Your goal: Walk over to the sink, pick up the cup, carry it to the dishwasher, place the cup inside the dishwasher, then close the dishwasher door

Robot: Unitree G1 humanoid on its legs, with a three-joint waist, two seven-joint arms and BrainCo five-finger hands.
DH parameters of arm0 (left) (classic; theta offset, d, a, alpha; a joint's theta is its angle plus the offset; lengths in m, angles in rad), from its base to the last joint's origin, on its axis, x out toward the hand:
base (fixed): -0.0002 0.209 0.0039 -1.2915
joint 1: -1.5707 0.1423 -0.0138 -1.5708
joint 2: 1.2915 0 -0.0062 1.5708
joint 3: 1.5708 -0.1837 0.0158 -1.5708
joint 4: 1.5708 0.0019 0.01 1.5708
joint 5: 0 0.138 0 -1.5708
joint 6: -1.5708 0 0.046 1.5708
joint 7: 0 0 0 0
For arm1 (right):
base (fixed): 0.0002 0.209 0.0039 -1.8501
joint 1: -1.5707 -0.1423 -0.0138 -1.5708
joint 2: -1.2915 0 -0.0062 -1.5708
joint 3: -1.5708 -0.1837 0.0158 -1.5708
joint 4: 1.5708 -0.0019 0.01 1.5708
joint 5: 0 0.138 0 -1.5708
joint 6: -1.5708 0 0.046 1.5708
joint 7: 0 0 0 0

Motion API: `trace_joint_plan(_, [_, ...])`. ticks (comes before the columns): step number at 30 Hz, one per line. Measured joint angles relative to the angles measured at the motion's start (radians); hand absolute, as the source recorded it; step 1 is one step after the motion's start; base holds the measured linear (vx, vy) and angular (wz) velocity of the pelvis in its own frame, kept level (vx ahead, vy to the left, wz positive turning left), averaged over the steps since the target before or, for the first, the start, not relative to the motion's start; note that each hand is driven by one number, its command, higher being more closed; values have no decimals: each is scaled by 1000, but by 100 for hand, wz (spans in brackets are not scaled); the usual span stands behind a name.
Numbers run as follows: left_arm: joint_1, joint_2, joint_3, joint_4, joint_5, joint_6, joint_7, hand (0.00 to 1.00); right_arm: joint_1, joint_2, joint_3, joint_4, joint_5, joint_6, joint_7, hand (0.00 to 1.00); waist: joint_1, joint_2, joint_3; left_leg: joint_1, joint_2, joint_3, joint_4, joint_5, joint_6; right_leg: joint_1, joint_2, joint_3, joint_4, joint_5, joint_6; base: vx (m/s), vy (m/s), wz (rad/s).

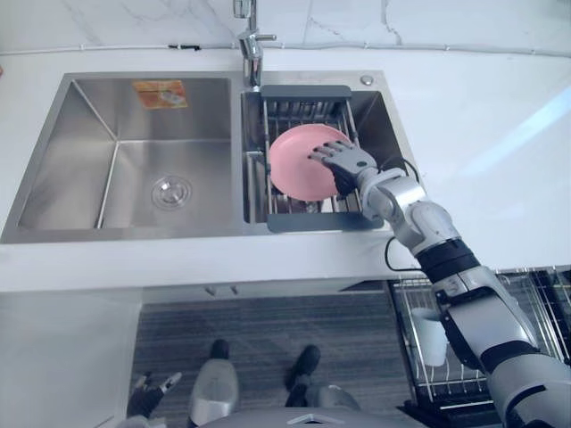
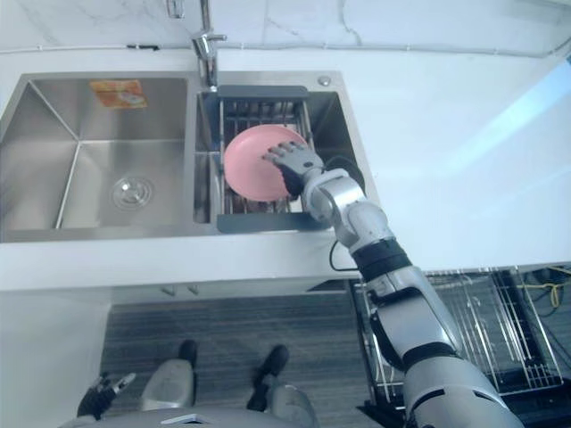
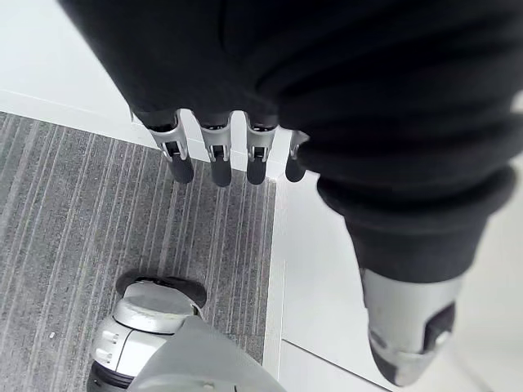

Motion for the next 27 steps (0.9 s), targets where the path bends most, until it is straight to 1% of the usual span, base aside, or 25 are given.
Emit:
trace_joint_plan(2, [0, 0, -2, 0, 0, 0, 0, 0, 0, 0, 12, 1, -5, -1, 0, 0, 0, 0, 3, -1, 0, -1, 1, 0, 0, 0, 0, -1, 0, 0, 0, -9, 19, 1])
trace_joint_plan(4, [-4, 0, -2, 0, 0, 0, 0, 0, 0, 0, 20, 3, -6, -11, 0, 0, 3, 1, 11, -1, 0, -2, 1, -1, 1, 0, 0, -1, 0, 0, 0, -23, 42, 1])
trace_joint_plan(5, [-5, 1, -2, 0, 0, 0, 0, 0, 0, 0, 20, 5, -6, -12, 0, 100, 5, 1, 13, -1, 0, -2, 2, -1, 1, 0, 0, -1, 1, 0, 0, -23, 43, 1])
trace_joint_plan(8, [-11, 3, -2, -1, -5, 0, 0, 0, -2, 0, 20, 22, -16, -12, 1, 100, 13, 1, 19, -2, 0, -4, 1, -1, 1, 0, 0, -3, 2, 0, 0, -15, 41, 2])
trace_joint_plan(11, [-11, 7, -2, -1, -8, 0, 1, 0, -5, 1, 20, 21, -46, -10, -34, 100, 17, 1, 19, -3, 0, -6, 0, -1, 1, 1, -1, -5, 2, 0, 0, -3, 35, 2])
trace_joint_plan(15, [-11, 7, -4, 0, -8, -3, 1, 0, -4, 1, 21, 27, -84, 11, -105, 100, 18, 0, 19, -3, -1, -8, -3, -1, 1, 2, -1, -6, 2, 0, 0, -8, 43, 1])
trace_joint_plan(16, [-11, 7, -4, 0, -8, -3, 1, 0, -2, 1, 20, 27, -85, 17, -138, 100, 17, 0, 18, -3, -1, -8, -3, 0, 0, 2, -1, -6, 2, 0, 0, -5, 39, 0])
trace_joint_plan(18, [-11, 7, -4, 0, -7, -4, 4, 0, 6, 1, 16, 24, -85, 25, -182, 100, 15, 0, 18, -1, -1, -7, -4, 0, 0, 2, -1, -5, 2, 1, -1, -3, 41, -1])
trace_joint_plan(20, [-11, 7, -4, 0, -7, -5, 5, 0, 15, 3, 9, 16, -85, 29, -201, 100, 14, -1, 17, 0, -1, -5, -4, 0, 0, 3, -1, -4, 2, 1, -1, -2, 31, -2])
trace_joint_plan(22, [-11, 7, -7, -1, -8, -6, 9, 0, 47, 8, -14, -11, -85, 32, -250, 100, 16, -4, 16, 14, -2, 1, -18, 7, -3, 6, -3, -2, 2, 3, -1, -1, 8, -2])
trace_joint_plan(24, [-9, 6, -16, -3, -7, -7, 10, 0, 96, 34, -48, -39, -84, 31, -301, 100, 15, -7, 15, 40, -5, 4, -37, 14, -4, 22, -6, 1, -1, 3, 0, 22, 44, -2])
trace_joint_plan(27, [-8, 5, -21, -20, -7, -20, 22, 0, 131, 55, -80, -53, -56, 31, -337, 100, 9, -16, 11, 45, -8, 7, -44, 18, -2, 23, -8, 3, -2, 5, 2, -9, 45, -2])
